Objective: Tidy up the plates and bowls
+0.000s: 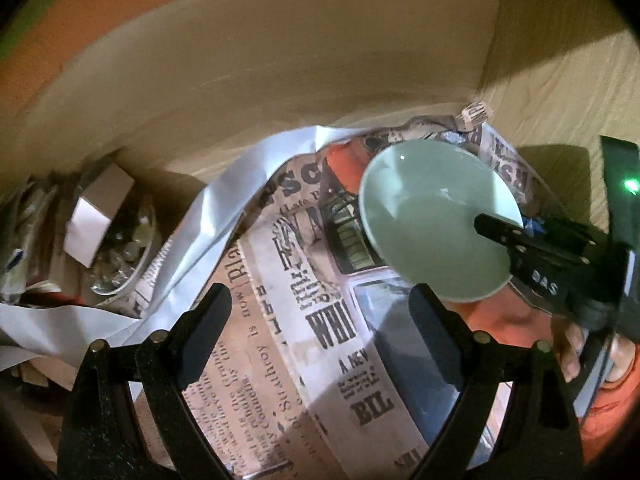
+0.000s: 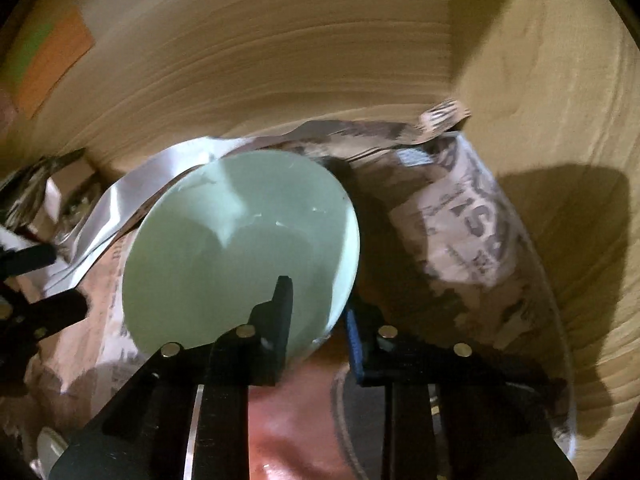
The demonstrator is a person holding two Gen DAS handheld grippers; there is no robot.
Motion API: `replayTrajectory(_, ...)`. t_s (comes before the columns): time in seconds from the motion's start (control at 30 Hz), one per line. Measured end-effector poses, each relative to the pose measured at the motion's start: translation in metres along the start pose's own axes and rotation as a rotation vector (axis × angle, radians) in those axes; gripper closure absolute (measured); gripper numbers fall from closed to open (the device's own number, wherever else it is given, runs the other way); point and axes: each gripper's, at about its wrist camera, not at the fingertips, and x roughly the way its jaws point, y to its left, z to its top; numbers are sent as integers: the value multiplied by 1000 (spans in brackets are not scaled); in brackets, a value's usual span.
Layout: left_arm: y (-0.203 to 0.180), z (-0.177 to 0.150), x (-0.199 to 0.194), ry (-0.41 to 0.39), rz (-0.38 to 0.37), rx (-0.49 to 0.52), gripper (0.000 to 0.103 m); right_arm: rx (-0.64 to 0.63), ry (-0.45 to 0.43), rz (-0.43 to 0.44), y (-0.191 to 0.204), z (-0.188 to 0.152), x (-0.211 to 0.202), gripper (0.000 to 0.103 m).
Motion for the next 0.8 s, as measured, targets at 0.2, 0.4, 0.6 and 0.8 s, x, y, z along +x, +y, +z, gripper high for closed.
replayTrajectory(0.2,5,6,18,39,6,-20,27,-58,19,74,14,-3,-3,81)
replayTrajectory(0.4,12,6,42,121,3,-37,65,-107,30,121,28,-6,2,81)
replayTrajectory(0.6,4,6,45,129,-27,0,87,-143,25,81,34,-2,8,82)
replayTrajectory(0.8,0,4,38,116,-12,11,87,-117,5,78,32,-2,1,82)
